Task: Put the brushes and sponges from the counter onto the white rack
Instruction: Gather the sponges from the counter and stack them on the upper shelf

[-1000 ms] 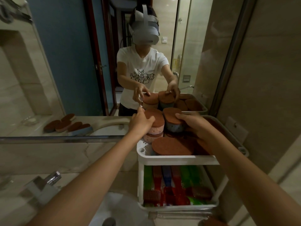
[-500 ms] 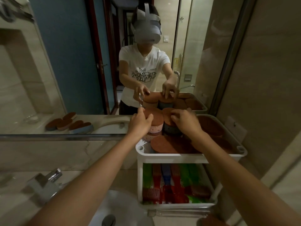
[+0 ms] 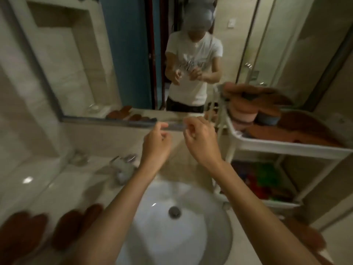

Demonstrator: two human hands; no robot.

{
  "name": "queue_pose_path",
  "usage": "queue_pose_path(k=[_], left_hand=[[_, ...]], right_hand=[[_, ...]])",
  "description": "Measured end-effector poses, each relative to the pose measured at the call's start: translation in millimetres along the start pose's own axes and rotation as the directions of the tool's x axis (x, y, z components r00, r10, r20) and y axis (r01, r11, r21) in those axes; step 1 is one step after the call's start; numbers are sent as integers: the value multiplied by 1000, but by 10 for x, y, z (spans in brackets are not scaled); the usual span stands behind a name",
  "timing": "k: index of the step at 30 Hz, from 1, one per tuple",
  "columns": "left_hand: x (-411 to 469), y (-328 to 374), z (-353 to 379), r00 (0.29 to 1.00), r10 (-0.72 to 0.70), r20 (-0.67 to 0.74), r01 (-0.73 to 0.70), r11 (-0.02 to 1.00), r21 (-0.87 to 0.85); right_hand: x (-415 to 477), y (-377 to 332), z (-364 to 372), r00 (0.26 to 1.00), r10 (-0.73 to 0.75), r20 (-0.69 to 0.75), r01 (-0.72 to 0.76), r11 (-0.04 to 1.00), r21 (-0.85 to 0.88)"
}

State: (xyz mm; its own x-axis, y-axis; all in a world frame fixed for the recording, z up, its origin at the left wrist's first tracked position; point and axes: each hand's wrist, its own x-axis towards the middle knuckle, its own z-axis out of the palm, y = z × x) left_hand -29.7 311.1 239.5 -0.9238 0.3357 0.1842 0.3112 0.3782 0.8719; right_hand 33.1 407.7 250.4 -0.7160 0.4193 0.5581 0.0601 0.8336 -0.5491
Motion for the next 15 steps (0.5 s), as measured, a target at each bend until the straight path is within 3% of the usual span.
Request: queue_pose_path(k=[3,5,9,12,15], left_hand=[[-218,-833,-642,982,-179,-54,180,983,23],[-389,-1354,-984,959,-280,-50,284,953,105],[-642,-2274,-1587,878,-476,-38,467,838,284],[-678,-2823,-1925,822,-570,1,529,765,368],[-685,-3042,-1935,839,-540,64,453,760,465]], right_hand=[[-450,-524,784,974,113,195,-136,985,106],[-803,-785,1291,913,158,375,-208,974,95],[-1552,-1134,2209,684,210,698,-223,972,-74],[-1881,-1240,2708,600,313,737,-251,948,-198],[-1921,-1138,2833,615,449,648,-328,893,-307]])
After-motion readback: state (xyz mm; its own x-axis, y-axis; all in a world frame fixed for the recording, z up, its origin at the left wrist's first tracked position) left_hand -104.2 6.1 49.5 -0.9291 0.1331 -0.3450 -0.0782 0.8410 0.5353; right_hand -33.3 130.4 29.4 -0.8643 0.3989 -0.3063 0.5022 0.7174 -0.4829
